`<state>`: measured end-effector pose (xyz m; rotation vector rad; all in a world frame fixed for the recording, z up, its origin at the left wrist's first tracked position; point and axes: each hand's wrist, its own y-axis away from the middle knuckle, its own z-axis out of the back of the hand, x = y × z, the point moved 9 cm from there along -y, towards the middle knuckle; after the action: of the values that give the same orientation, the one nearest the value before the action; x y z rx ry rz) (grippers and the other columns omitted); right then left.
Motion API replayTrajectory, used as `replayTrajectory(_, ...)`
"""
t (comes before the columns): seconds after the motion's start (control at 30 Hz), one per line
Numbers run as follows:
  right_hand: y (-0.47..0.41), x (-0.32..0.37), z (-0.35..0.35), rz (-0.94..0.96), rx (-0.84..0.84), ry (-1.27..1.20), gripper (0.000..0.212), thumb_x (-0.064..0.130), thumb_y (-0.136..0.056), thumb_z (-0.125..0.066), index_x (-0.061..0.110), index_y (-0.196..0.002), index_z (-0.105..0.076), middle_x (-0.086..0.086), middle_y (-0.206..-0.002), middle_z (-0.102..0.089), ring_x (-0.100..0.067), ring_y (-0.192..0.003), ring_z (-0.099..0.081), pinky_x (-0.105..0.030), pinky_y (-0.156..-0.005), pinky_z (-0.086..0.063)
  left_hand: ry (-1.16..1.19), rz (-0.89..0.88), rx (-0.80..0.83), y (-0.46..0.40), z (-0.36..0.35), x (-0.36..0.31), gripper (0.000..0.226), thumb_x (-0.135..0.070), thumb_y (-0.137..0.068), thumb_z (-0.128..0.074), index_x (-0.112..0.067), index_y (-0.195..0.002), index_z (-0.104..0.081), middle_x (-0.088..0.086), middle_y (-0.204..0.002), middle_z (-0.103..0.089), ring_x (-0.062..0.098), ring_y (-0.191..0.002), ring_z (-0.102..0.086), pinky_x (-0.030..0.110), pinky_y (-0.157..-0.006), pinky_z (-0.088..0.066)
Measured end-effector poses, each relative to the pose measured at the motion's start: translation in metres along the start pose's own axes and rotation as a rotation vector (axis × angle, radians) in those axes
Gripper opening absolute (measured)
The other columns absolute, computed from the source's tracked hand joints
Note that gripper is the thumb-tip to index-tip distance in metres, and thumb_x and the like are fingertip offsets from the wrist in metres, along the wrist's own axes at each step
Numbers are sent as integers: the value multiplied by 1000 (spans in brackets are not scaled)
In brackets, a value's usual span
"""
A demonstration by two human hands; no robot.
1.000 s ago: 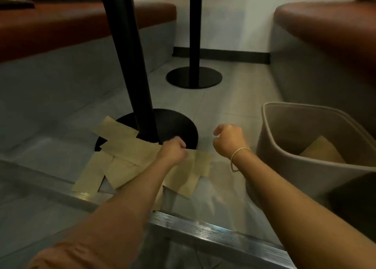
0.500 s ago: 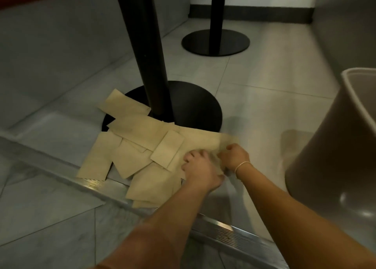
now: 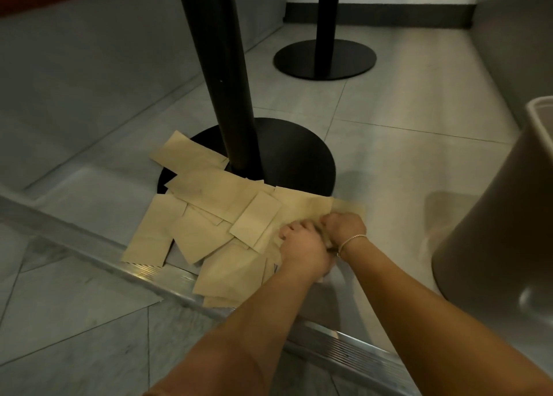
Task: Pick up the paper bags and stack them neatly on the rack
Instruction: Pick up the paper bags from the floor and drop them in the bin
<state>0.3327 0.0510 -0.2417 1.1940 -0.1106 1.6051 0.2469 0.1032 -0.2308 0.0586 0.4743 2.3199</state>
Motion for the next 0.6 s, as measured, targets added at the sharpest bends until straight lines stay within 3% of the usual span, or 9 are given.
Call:
replayTrajectory(0.07,4,2,9,-10,-42,53,33,18,-93,-44,1,-117,-61,-15,-123,-59,-30,-112,-54,-27,-89,-44,69,-35,-14,6,14,-1,47,-31,-89,-56,-6,-128,-46,14,-130,-48,30,-119,-45,33,-96,-39)
replayTrajectory(0.13,12,10,22,8,-120,89,31,16,-93,-41,2,-106,-65,-15,-115,-63,-29,-96,-54,-28,-80,-39,190,9,4,8,21,4,32,-23,-92,-50,-7,-119,-56,13,-123,-57,29,-112,-54,32,-86,-43)
replayTrajectory(0.2,22,16,38,18,-183,60,30,15,-90,-41,5,-98,-68,-16,-110,-65,-31,-95,-56,-31,-84,-42,247,49,6,16,28,9,28,-20,-93,-46,-8,-115,-59,13,-119,-60,29,-107,-57,31,-76,-42)
replayTrajectory(0.33,43,42,75,138,-315,107,30,13,-88,-41,9,-98,-69,-17,-104,-67,-35,-99,-58,-30,-80,-44,258,85,-101,36,54,18,27,-18,-95,-44,-7,-112,-62,11,-111,-63,27,-101,-61,29,-71,-42)
replayTrajectory(0.43,65,62,103,223,-398,93,24,10,-90,-39,11,-80,-62,-16,-88,-61,-32,-80,-53,-28,-66,-37,305,130,-211,49,85,29,24,-17,-96,-44,-8,-106,-63,9,-104,-65,23,-94,-62,29,-70,-45)
replayTrajectory(0.6,115,105,147,381,-523,132,27,8,-90,-41,13,-106,-62,-12,-97,-64,-29,-85,-55,-32,-70,-44,548,117,-377,72,155,26,29,-9,-96,-39,-1,-118,-55,16,-111,-61,29,-97,-59,32,-72,-44)
